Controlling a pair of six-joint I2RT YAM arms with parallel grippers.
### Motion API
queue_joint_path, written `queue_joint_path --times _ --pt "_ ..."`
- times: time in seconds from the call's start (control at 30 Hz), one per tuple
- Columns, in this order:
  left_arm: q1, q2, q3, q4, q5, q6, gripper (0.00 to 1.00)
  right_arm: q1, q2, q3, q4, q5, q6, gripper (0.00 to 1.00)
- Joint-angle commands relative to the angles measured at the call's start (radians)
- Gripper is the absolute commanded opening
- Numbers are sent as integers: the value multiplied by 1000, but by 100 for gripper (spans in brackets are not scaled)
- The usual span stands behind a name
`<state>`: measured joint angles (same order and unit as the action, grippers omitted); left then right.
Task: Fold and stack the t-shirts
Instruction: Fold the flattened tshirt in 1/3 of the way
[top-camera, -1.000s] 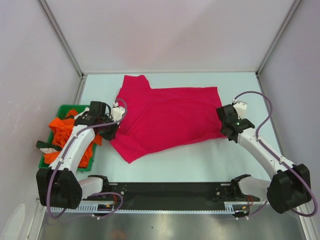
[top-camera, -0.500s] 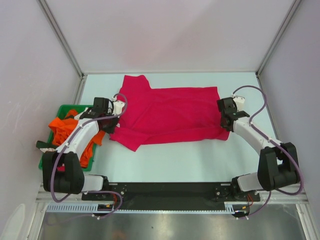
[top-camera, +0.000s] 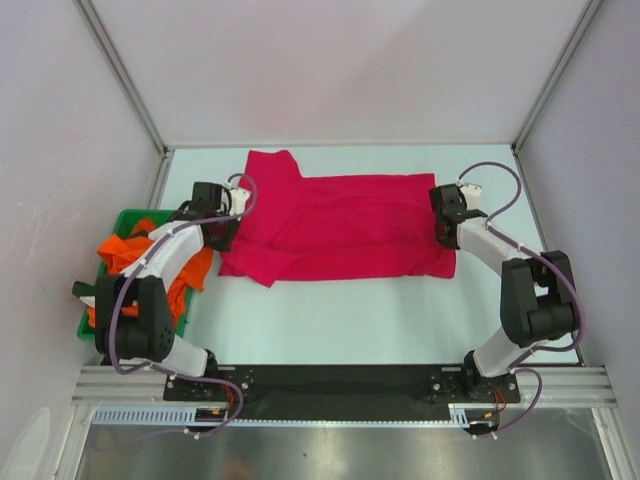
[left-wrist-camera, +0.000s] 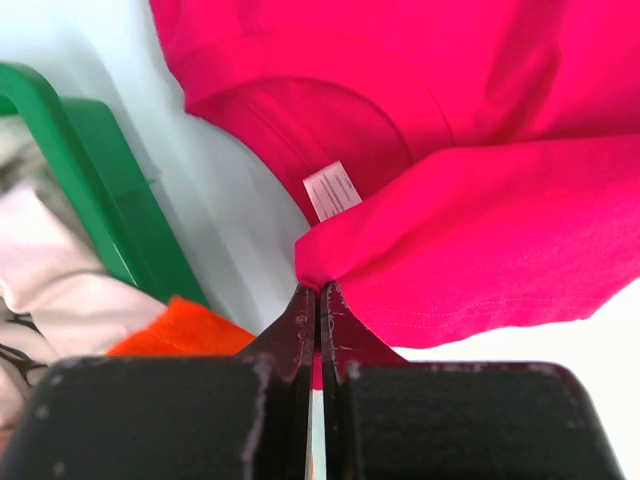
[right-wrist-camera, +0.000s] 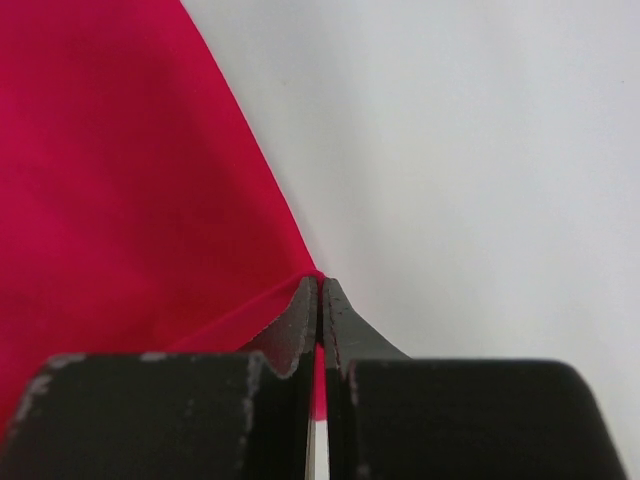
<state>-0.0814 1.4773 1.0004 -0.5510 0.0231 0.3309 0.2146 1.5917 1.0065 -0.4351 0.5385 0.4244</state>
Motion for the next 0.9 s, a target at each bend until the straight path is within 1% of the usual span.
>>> queue_joint_path --times 0.0,0.27,0.53,0.73,0.87 --pt "14 31 63 49 -54 -15 0 -14 46 49 45 15 1 0" --pt "26 89 124 63 -78 -21 0 -24 128 135 67 17 -13 0" --pt "31 178 182 68 -80 -35 0 -41 250 198 91 3 -24 0" --pt "31 232 219 68 -74 -41 0 -46 323 242 66 3 -19 0" --pt "31 261 241 62 -75 -41 0 -50 341 267 50 8 -13 0"
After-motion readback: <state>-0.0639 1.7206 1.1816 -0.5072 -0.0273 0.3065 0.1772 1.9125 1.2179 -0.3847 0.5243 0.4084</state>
